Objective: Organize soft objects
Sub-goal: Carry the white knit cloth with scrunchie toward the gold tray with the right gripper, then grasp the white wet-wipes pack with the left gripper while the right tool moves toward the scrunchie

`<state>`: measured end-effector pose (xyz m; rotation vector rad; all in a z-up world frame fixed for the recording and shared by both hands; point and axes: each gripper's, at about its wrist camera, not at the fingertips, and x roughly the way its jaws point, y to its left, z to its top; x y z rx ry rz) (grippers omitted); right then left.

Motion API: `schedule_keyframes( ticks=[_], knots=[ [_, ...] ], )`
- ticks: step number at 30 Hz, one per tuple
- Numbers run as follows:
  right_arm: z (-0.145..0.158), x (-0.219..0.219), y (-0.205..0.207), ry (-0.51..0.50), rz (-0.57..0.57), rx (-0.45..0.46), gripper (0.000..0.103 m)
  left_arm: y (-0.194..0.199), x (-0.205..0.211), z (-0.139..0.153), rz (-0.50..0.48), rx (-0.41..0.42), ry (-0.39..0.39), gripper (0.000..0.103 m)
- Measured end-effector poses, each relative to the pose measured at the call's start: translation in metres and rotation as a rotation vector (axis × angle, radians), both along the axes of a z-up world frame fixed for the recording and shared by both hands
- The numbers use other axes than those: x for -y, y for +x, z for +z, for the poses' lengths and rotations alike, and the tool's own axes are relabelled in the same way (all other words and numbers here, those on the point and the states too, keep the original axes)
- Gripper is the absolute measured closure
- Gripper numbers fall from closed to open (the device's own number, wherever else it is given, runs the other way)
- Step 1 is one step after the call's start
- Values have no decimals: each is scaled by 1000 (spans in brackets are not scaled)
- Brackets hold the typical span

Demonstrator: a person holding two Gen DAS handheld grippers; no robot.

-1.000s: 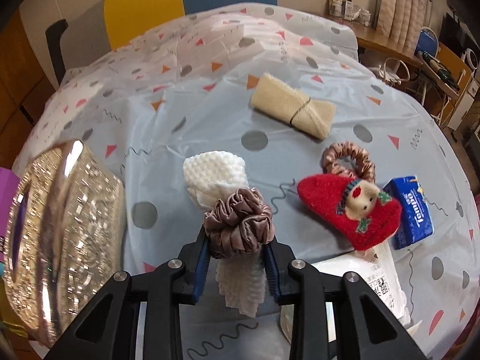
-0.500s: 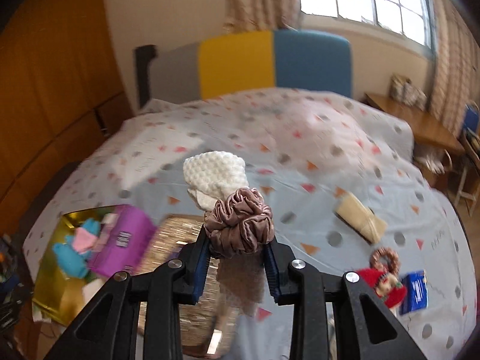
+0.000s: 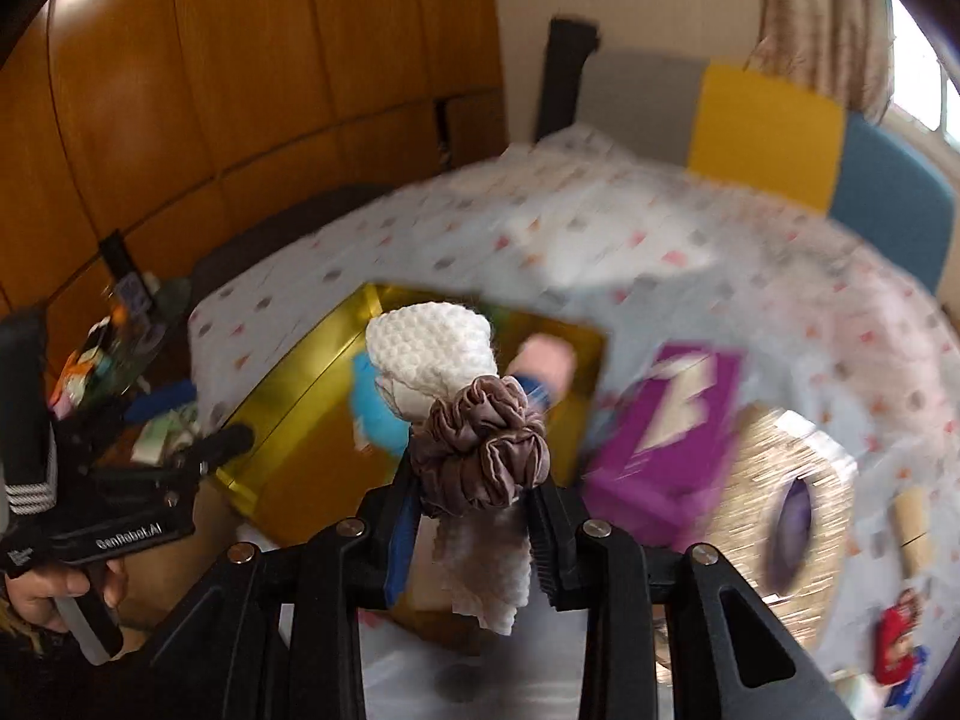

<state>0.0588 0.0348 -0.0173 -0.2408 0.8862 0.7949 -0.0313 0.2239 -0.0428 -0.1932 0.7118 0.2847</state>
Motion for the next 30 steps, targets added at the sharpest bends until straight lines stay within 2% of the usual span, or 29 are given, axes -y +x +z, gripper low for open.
schedule_keyframes(
  ticks=[6,9,12,14,16,22,30],
  knots=[
    [-53,-38,-10,-86,78,-74,70,-1,-12,-3,28,-6,-17,23],
    [-70,-43,-8,-93,86,-116,64,-1,-15,-5,37,-11,-19,23],
    [-76,-45,-9,-100,73,-117,55,1,-15,-7,36,-21,-21,23],
    [-74,-41,-9,-79,62,-121,47,2,-15,-8,32,-23,-20,23],
    [-69,-37,-8,-62,62,-122,34,3,-12,-7,27,-24,-18,23],
    [-42,-16,-10,-16,30,-71,34,3,-4,0,6,-9,1,23],
    [-2,43,-12,28,-88,47,34,3,11,9,-37,7,28,23]
  ],
)
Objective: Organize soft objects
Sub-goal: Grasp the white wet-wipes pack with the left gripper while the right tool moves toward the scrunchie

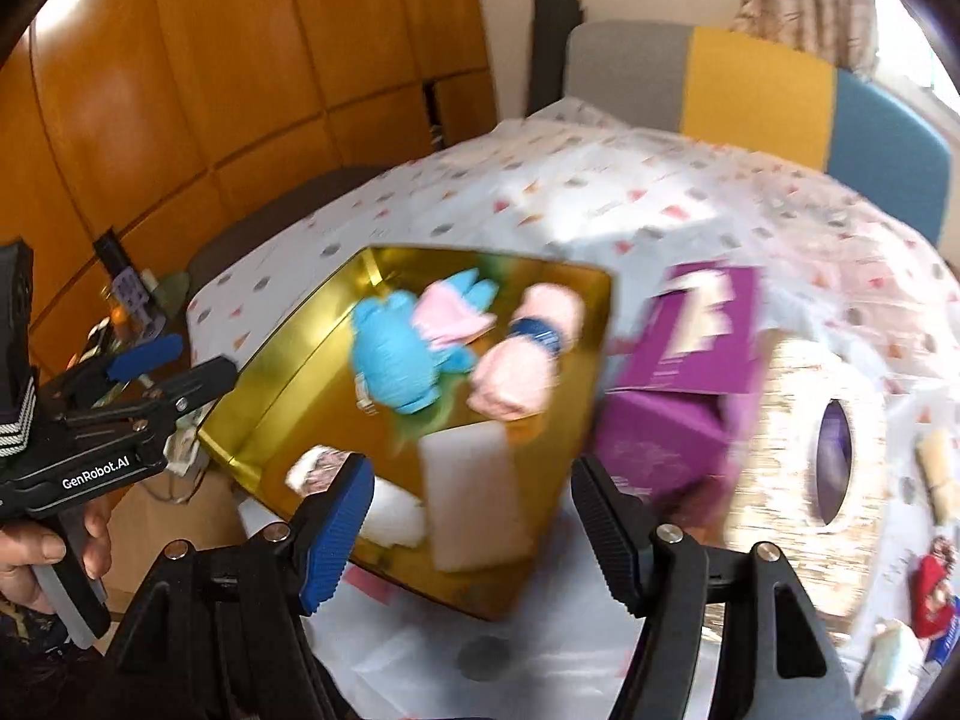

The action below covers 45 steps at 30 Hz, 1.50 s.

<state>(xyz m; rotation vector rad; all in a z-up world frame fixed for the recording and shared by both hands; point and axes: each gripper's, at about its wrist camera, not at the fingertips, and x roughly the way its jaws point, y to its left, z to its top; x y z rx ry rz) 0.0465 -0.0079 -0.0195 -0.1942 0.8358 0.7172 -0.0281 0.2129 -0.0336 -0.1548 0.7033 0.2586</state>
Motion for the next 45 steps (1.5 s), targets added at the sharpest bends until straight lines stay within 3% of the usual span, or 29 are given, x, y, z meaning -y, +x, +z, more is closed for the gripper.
schedule_keyframes(
  ticks=[6,13,19,24,29,32,33,35,38,42,45],
  knots=[
    [23,64,10,31,-155,59,34,1,15,4,-38,2,20,22],
    [29,154,30,70,-429,63,34,5,35,12,-98,12,44,22],
    [28,248,41,110,-756,61,34,12,66,34,-215,70,62,23],
    [22,341,35,169,-1096,57,34,24,108,51,-361,110,76,23],
    [-5,415,22,234,-1365,27,34,37,160,61,-522,124,82,23],
    [-27,435,12,267,-1429,24,34,43,199,66,-627,120,84,23],
    [-34,439,11,282,-1453,-17,34,45,213,67,-663,116,85,23],
    [-40,453,3,407,-1457,-54,34,50,245,67,-738,118,96,23],
    [-41,452,3,411,-1445,-49,34,60,290,61,-836,91,110,23],
    [-43,448,7,423,-1408,-69,34,74,347,36,-946,17,123,23],
    [-45,449,8,459,-1395,-86,34,91,389,5,-1032,-82,136,23]
  ],
)
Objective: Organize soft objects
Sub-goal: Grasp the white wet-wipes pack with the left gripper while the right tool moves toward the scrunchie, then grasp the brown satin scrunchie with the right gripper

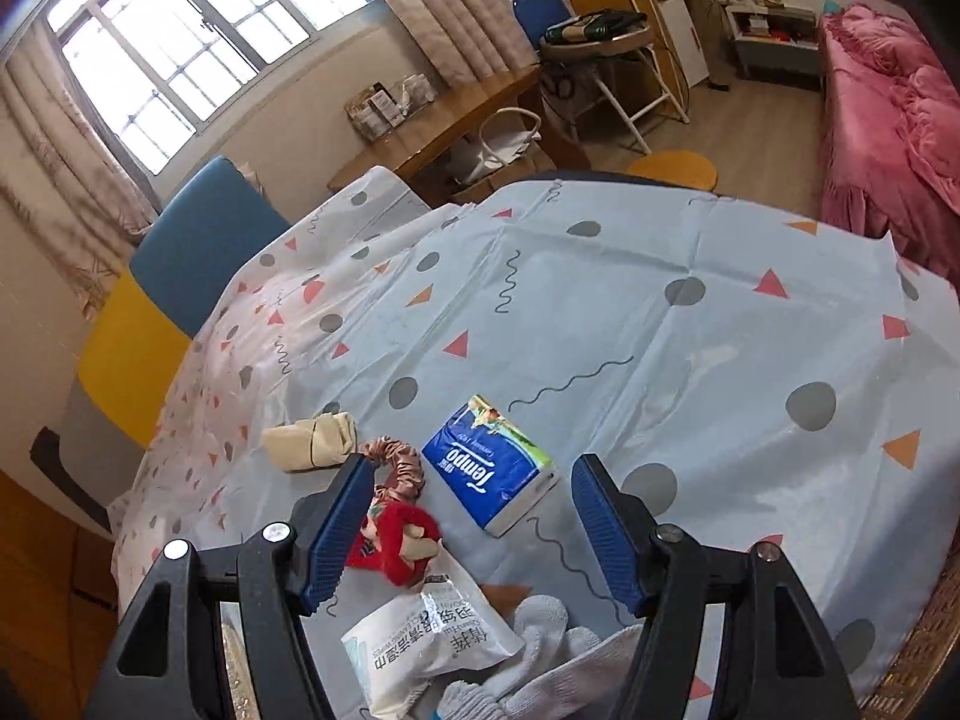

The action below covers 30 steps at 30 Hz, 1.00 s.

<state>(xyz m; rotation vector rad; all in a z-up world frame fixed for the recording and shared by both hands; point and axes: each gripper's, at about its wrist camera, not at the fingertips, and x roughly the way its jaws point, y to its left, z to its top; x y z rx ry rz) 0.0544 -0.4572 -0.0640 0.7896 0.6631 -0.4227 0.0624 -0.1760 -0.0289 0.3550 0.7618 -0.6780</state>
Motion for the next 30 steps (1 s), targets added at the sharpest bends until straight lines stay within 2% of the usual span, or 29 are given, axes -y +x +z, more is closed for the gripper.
schedule_keyframes(
  ticks=[7,13,16,20,22,23,26,30],
  knots=[
    [-5,3,3,48,12,8,34,30,54,-45,-130,-102,94,23],
    [-7,1,6,64,36,5,34,52,91,-64,-199,-125,151,23],
    [-8,1,5,70,37,4,34,63,108,-74,-223,-153,163,23],
    [-9,3,5,86,35,11,34,78,127,-90,-240,-232,158,23],
    [-9,3,4,87,34,10,34,80,132,-100,-224,-250,168,29],
    [-9,3,4,90,35,12,33,81,130,-103,-208,-261,157,39],
    [-9,3,4,92,41,18,33,76,112,-100,-162,-270,87,47],
    [-10,0,8,86,61,2,33,57,78,-96,-69,-285,55,48]
  ],
)
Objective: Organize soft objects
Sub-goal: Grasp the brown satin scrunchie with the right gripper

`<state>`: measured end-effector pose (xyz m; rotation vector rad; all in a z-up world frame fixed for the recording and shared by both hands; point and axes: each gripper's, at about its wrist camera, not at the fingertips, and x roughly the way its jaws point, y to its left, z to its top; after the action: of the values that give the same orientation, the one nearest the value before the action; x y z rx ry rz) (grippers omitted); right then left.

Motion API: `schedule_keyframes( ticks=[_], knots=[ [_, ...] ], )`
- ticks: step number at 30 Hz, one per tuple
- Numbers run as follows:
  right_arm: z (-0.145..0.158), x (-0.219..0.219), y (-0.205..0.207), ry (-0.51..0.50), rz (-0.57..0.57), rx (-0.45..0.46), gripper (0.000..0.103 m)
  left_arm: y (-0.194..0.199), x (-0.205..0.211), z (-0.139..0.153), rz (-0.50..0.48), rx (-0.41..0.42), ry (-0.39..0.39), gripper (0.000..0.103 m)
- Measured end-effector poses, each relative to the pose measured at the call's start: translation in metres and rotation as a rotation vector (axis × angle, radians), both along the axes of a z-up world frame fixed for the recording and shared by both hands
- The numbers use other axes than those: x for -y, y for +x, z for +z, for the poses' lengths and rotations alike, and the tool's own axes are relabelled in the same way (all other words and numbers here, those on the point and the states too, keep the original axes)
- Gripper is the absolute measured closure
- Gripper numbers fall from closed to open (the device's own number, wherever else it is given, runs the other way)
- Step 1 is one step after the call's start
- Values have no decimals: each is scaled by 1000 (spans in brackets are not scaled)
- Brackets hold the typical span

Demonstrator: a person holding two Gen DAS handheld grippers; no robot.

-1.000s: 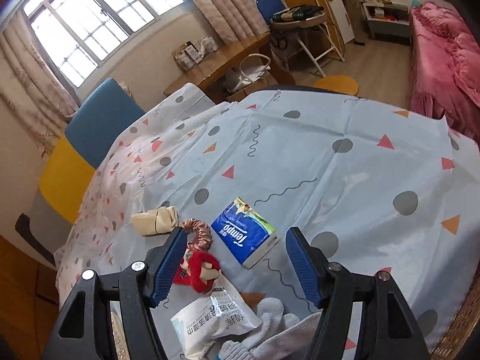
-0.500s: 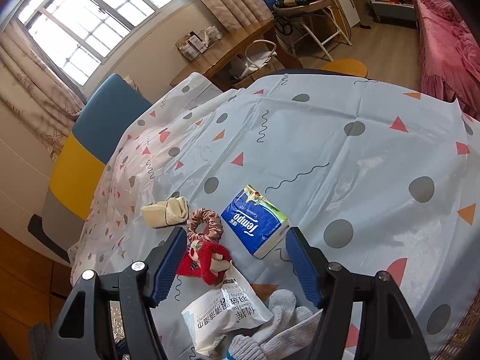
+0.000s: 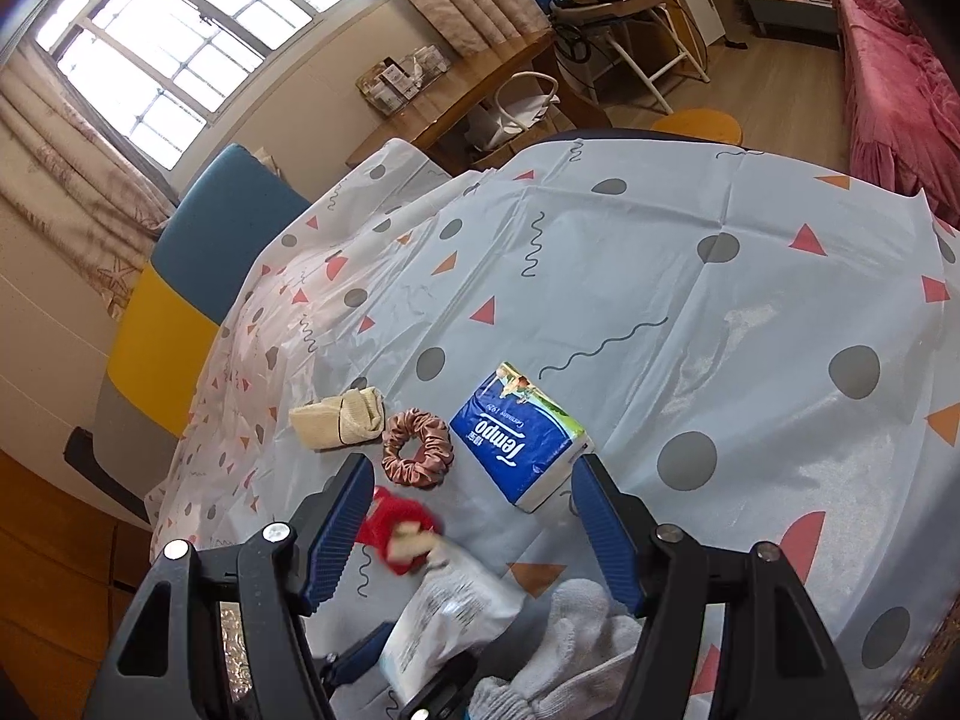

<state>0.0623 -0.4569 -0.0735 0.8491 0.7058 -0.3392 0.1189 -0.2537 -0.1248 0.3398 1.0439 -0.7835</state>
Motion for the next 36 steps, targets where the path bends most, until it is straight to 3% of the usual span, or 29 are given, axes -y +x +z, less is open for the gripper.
schedule_keyframes(
  ticks=[9,12,21,26,31,32,33,34,35,36],
  knots=[
    [-5,-18,19,-52,108,-82,34,-58,-56,-1,50,100,3,48],
    [-9,-33,35,-68,229,-119,34,-62,-67,-3,57,111,-5,48],
    [2,-75,121,-416,488,-272,34,-51,-68,-12,91,73,-38,48],
    [-26,-77,167,-479,567,-417,34,-49,-70,-16,101,57,-54,48],
    [-57,-77,183,-484,600,-504,34,-51,-72,-16,106,58,-65,48],
    [-61,-78,183,-482,606,-514,40,-52,-72,-16,107,59,-67,48],
    [-61,-77,181,-475,608,-497,53,-52,-73,-16,109,60,-71,48],
    [-58,-77,180,-473,612,-477,78,-51,-73,-16,111,58,-73,48],
    [-54,-77,177,-470,607,-476,86,-51,-74,-16,112,58,-75,48],
    [-51,-76,175,-467,600,-468,86,-52,-74,-16,113,58,-76,48]
  ],
)
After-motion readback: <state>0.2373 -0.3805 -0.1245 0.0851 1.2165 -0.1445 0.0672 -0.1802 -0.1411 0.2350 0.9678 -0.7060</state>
